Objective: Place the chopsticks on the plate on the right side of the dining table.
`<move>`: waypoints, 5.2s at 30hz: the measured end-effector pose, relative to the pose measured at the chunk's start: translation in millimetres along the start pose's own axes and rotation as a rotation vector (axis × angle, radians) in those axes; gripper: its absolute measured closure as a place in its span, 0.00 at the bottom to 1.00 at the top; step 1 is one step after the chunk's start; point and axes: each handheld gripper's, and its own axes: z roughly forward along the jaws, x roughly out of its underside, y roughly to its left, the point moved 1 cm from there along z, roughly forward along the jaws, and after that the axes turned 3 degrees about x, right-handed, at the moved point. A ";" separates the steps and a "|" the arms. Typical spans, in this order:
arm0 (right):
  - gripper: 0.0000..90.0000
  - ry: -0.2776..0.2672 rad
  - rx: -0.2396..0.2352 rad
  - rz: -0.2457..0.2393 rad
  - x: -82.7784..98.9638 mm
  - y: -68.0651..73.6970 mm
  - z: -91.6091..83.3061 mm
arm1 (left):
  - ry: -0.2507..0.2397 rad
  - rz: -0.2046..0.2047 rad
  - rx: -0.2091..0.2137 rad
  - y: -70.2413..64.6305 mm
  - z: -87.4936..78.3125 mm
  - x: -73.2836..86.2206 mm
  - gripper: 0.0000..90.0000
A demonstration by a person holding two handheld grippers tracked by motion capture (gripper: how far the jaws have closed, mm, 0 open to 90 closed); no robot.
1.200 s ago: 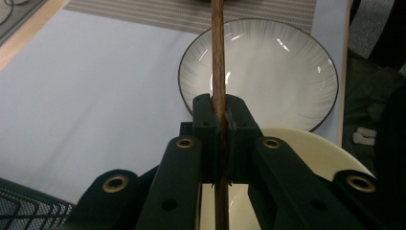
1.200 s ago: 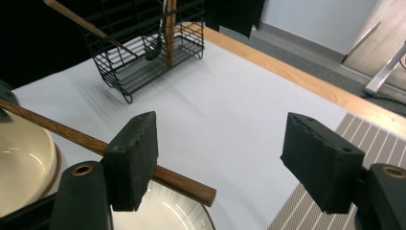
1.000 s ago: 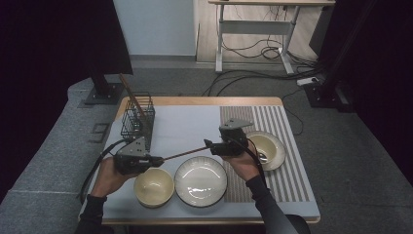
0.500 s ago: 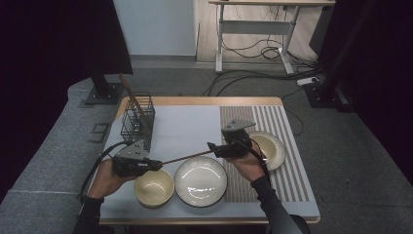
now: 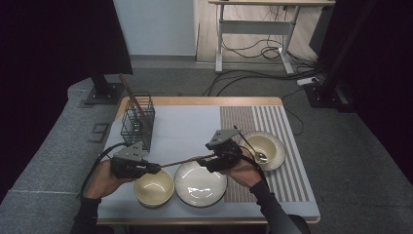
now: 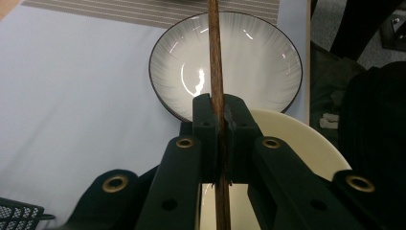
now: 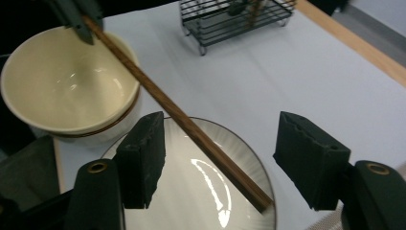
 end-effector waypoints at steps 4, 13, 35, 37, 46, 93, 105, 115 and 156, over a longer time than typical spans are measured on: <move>0.46 0.037 -0.037 -0.046 -2.0 7.4 9.1 | 0.003 0.005 0.007 0.0 1.1 -0.6 0.95; 0.61 0.092 -0.056 -0.095 -2.2 13.1 19.2 | -0.002 0.011 0.031 -0.6 2.8 -1.2 0.95; 0.90 0.136 -0.212 -0.161 4.2 21.4 17.0 | 0.010 -0.009 -0.116 -0.6 3.3 -4.7 0.65; 0.92 0.135 -0.230 -0.172 4.2 23.9 17.3 | 0.007 -0.013 -0.135 -0.4 3.0 -4.7 0.60; 0.93 0.129 -0.221 -0.161 6.2 21.9 13.4 | -0.020 -0.076 -0.242 -0.5 -0.5 -0.3 0.35; 0.93 0.134 0.079 0.033 39.4 -35.0 -39.5 | -0.105 -0.475 -0.584 3.8 -28.6 124.2 0.00; 0.93 0.132 0.152 0.079 48.3 -48.2 -49.2 | -0.066 -0.516 -0.582 4.5 -6.3 142.2 0.00; 0.93 0.147 0.207 0.098 56.4 -58.3 -59.2 | 0.005 -0.524 -0.518 2.4 18.7 152.8 0.00; 0.93 0.165 0.402 0.280 103.8 -96.6 -102.1 | 0.054 -0.550 -0.470 5.2 28.8 158.1 0.00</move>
